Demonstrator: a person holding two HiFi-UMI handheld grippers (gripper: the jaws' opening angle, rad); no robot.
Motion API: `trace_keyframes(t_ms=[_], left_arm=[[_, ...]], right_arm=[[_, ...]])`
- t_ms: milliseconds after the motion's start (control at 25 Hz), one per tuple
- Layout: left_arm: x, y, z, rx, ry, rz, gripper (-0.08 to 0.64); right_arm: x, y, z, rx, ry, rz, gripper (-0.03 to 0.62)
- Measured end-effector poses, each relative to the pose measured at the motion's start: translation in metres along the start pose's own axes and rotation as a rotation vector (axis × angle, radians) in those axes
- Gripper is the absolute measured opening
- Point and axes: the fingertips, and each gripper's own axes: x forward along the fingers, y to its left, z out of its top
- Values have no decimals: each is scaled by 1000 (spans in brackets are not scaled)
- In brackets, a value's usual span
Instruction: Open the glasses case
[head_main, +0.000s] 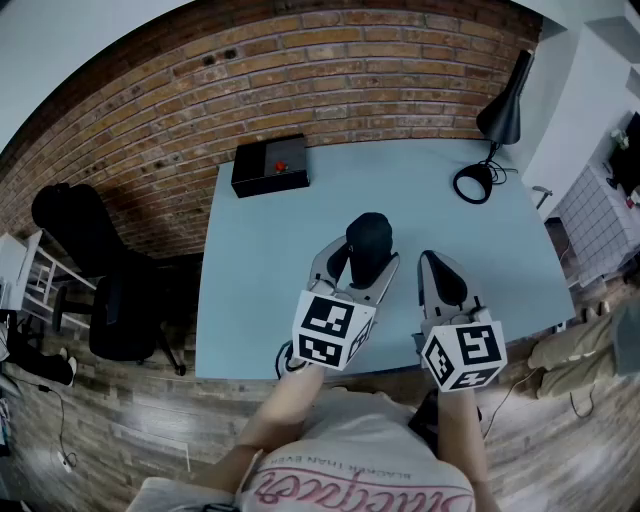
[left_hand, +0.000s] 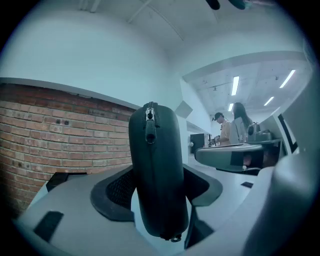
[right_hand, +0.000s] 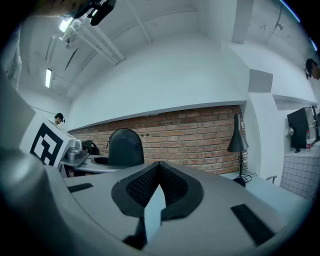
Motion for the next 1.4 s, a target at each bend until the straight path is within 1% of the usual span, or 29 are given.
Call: trace_keyframes(t_ms=[360,480,560,680,760,840,920,1040,1120,1240,1320,1400], left_arm=[[3,1,1,7,-9,-6,281],[4,3,1,32,-4,-8,281],[5,5,3,86,7,-1,281],[6,7,7,189,17,21,281],[7,8,10,240,21,30,281],[7,9,12,276,28,37,281],[7,11,14,303,29,35,281],[9,13,16,339,35,6,281],[10,15,18,382,51,-10,281],[11,17,22,504,70,-10,279],[11,21,29,610,60,14,281],[11,25,38,714,41,49,281]], right_arm=[[3,0,-2,-22,6,-4,17],[4,0,-2,-33,5,-9,17],[5,1,1,-52,-3,-6,18],[6,5,5,-84,-16,6,18],[6,7,7,-88,-25,13,18],[6,7,9,-91,-37,18,18],[5,6,12,-115,-54,27,18],[4,6,17,-143,-83,44,18],[2,6,22,-156,-100,62,18],[-1,10,30,-200,-130,94,18],[-3,12,33,-222,-150,109,18],[-3,15,34,-225,-160,122,18]])
